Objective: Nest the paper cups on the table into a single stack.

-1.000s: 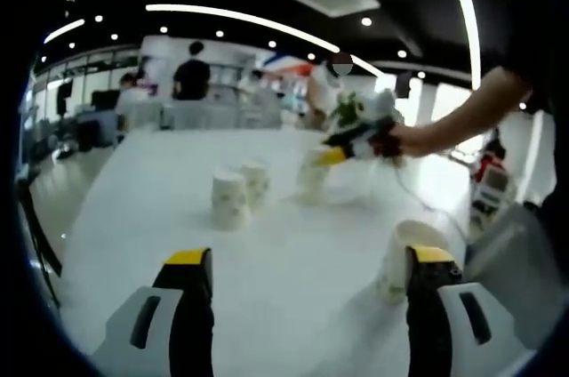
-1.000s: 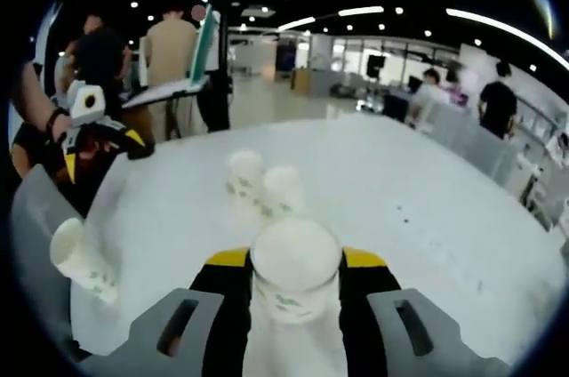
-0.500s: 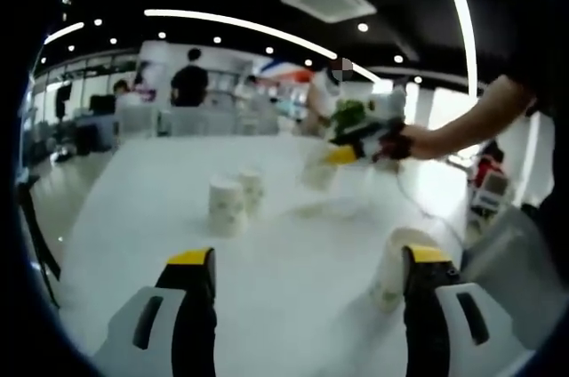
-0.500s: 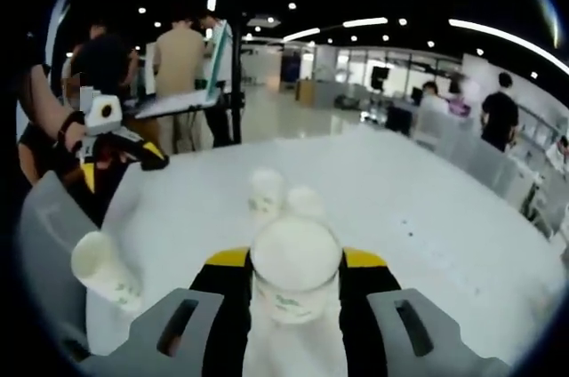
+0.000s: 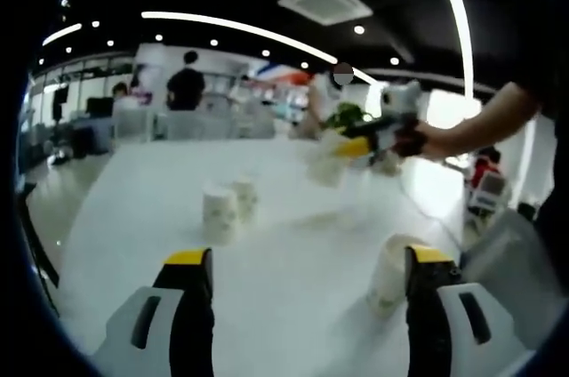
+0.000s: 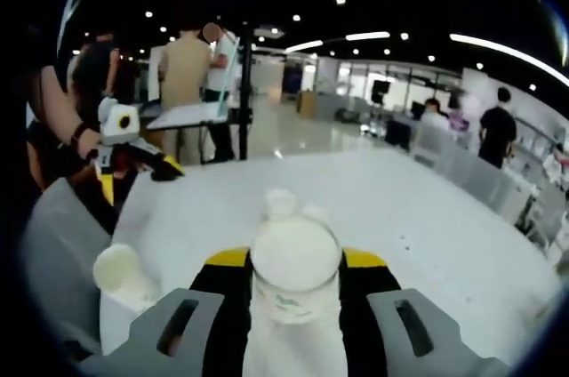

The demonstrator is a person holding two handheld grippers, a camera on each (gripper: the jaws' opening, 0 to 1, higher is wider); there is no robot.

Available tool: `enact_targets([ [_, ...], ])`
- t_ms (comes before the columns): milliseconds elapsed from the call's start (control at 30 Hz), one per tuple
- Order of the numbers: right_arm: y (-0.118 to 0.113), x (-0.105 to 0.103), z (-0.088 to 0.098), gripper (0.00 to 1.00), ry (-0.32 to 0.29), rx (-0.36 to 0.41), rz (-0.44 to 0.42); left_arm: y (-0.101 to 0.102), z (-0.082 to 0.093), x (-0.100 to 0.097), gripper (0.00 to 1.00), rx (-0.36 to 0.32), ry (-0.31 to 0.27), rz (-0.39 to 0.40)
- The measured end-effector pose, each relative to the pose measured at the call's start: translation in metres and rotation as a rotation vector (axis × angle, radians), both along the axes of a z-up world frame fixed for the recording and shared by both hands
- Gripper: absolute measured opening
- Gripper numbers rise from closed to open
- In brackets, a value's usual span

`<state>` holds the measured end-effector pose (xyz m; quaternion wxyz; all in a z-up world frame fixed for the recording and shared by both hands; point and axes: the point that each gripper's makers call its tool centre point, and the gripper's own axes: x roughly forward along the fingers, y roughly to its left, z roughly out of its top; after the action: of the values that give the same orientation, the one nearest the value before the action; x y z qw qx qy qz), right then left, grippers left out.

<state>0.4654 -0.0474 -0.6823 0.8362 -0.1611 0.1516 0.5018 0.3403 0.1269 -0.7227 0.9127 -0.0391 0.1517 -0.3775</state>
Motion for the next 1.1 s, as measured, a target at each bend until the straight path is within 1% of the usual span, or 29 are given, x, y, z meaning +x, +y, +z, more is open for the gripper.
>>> enact_targets([
  [133,0.000,-0.007,0.005,0.34,-0.006,-0.001,0.003,-0.002,0.003,0.000,0.87,-0.004,-0.010,-0.008],
  [467,0.001,-0.021,0.018,0.34,-0.019,0.011,0.009,-0.010,0.006,-0.006,0.87,-0.007,-0.003,-0.025],
  [600,0.002,-0.024,0.023,0.34,-0.022,0.015,0.012,-0.011,0.009,-0.005,0.88,-0.001,-0.020,-0.029],
  [733,0.003,-0.030,0.028,0.34,-0.026,0.021,0.015,-0.012,0.011,-0.002,0.88,-0.010,-0.013,-0.027],
  [800,0.004,-0.033,0.030,0.34,-0.028,0.022,0.017,-0.013,0.013,-0.002,0.88,-0.004,-0.026,-0.034],
  [933,0.005,-0.039,0.033,0.34,-0.028,0.031,0.019,-0.015,0.012,-0.002,0.87,0.002,-0.025,-0.044],
  [1100,0.006,-0.049,0.038,0.34,-0.031,0.038,0.024,-0.019,0.014,-0.006,0.87,-0.008,-0.027,-0.054],
])
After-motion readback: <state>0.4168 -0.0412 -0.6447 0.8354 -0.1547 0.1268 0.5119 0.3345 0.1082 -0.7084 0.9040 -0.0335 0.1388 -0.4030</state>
